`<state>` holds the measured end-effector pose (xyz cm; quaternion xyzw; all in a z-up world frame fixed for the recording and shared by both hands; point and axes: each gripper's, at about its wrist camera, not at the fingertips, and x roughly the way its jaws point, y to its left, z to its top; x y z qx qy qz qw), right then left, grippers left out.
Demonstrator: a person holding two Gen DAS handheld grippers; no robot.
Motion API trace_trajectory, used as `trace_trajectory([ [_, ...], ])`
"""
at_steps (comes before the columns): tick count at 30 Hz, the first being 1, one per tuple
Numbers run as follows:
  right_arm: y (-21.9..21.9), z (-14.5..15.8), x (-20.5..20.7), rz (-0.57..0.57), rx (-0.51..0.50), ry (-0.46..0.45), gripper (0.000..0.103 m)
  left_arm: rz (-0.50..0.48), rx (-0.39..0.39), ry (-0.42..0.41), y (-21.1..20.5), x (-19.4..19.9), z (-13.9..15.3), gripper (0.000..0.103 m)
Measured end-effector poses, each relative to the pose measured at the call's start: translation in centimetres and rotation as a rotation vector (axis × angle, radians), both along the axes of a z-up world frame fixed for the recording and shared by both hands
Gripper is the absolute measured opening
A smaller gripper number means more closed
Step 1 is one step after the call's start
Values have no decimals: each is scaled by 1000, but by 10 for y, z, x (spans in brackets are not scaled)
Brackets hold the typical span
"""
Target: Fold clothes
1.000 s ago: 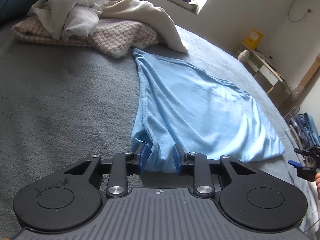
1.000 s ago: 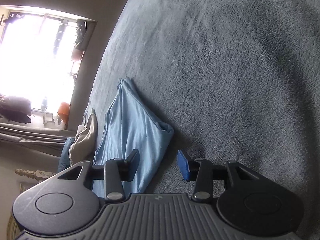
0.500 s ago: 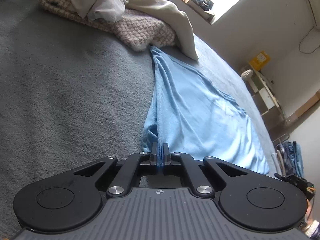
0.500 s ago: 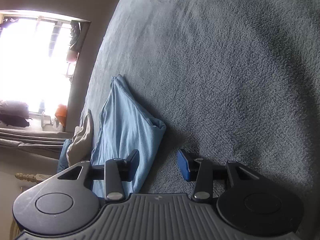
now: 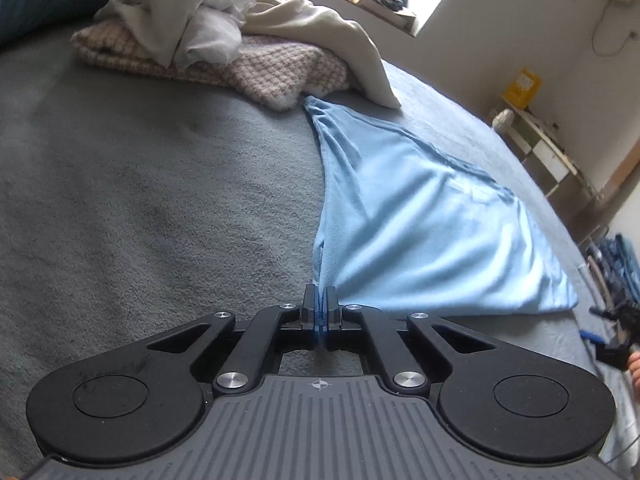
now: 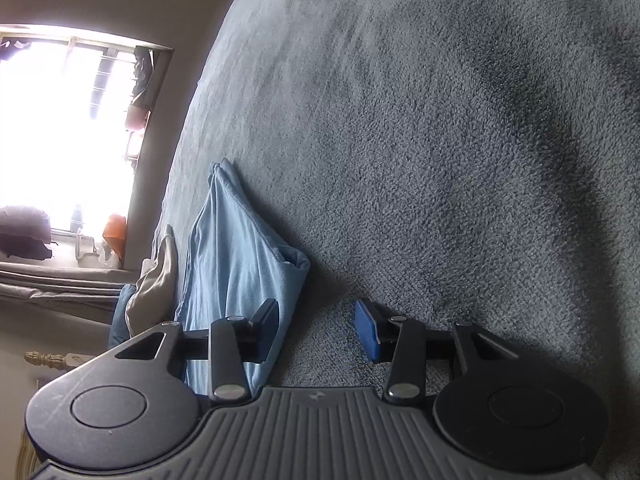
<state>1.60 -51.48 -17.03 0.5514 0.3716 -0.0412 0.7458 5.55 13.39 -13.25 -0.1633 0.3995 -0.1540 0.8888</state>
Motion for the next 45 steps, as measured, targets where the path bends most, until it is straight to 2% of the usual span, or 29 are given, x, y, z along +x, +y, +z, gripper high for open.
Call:
trace_trajectory([
  [9,-9,13,20,39,-76,-19,46,0,32,33,-4,0,-10,1],
  [13,-2,13,36,72,-72,0,53,10,27,41,-3,2,-11,2],
  [15,3,11,42,91,-59,2,54,10,27,42,-3,3,-12,2],
  [18,14,9,56,119,-95,20,54,9,27,43,-3,3,-12,2],
  [20,19,8,62,131,-119,25,46,9,25,43,-2,3,-13,2],
  [21,21,10,63,135,-137,25,14,9,22,44,-2,3,-13,2],
  [22,22,13,64,139,-157,25,3,10,19,44,-1,3,-13,2],
  [25,19,25,49,107,-209,-14,3,13,6,47,1,3,-14,2],
  [28,13,10,44,99,-205,58,3,14,0,49,1,4,-15,2],
  [30,12,4,42,89,-183,47,3,12,-4,51,2,5,-15,2],
  [32,7,2,40,64,-121,27,6,16,-23,60,5,6,-14,4],
  [34,1,0,36,36,-65,23,21,24,-45,70,9,6,-13,7],
  [35,-2,0,31,18,-44,15,25,39,-62,75,12,5,-12,8],
  [37,-7,2,22,-17,-10,-7,44,80,-76,72,19,0,-8,13],
  [40,-6,6,10,-22,47,-29,48,107,-97,59,26,-8,0,22],
  [42,-1,4,8,2,93,-33,53,62,-157,63,23,-11,4,27],
  [43,4,2,9,21,116,-30,60,31,-193,77,17,-12,3,36],
  [45,14,-4,14,55,147,-18,63,-17,-243,118,1,-8,-3,47],
])
